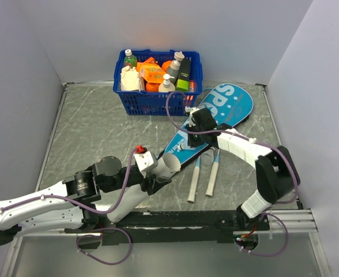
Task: Pack up the badminton gear
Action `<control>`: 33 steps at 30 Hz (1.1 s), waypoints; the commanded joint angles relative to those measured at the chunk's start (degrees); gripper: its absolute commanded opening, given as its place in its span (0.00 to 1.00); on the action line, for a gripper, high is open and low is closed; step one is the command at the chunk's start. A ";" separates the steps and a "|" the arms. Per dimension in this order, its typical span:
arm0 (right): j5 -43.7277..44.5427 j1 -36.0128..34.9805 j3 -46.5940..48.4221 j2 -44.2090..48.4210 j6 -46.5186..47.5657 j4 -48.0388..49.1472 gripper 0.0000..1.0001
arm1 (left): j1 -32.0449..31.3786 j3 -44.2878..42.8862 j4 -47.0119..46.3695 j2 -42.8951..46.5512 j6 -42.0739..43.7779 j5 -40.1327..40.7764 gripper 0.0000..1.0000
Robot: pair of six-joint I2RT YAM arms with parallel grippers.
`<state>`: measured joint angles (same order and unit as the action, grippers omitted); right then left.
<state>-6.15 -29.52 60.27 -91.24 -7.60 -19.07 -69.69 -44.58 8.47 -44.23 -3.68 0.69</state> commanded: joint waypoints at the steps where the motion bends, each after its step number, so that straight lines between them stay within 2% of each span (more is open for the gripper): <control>1: 0.61 -1.33 -0.59 10.63 -1.98 -2.10 0.00 | -0.09 -1.83 -1.97 0.11 -0.36 -0.86 0.05; 8: 0.97 -2.47 2.48 26.88 -3.39 -12.99 0.00 | -0.09 -2.09 -1.17 -1.56 0.52 -0.86 0.05; 12: 1.58 -3.79 6.34 31.38 -4.70 -20.64 0.00 | -0.09 -2.71 0.49 -4.19 1.83 -0.86 0.04; 17: -1.57 -5.29 7.84 39.02 -5.68 -24.86 0.00 | -0.09 -4.29 3.74 -9.29 3.07 -1.13 0.01; 25: -10.01 -5.73 15.22 41.75 -4.36 -32.25 0.00 | -0.18 -3.50 4.98 -9.65 6.41 -0.86 0.01; 30: -18.70 -5.81 20.22 40.88 -2.78 -35.07 0.00 | -0.18 -3.15 6.56 -10.88 7.29 1.15 0.01; 33: -20.03 -5.81 23.13 39.83 -1.64 -38.67 0.00 | -0.27 -3.59 7.26 -12.11 7.46 1.68 0.01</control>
<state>-20.51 -34.92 78.48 -50.76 -11.25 -52.84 -69.69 -47.42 9.47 -55.07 -2.09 1.37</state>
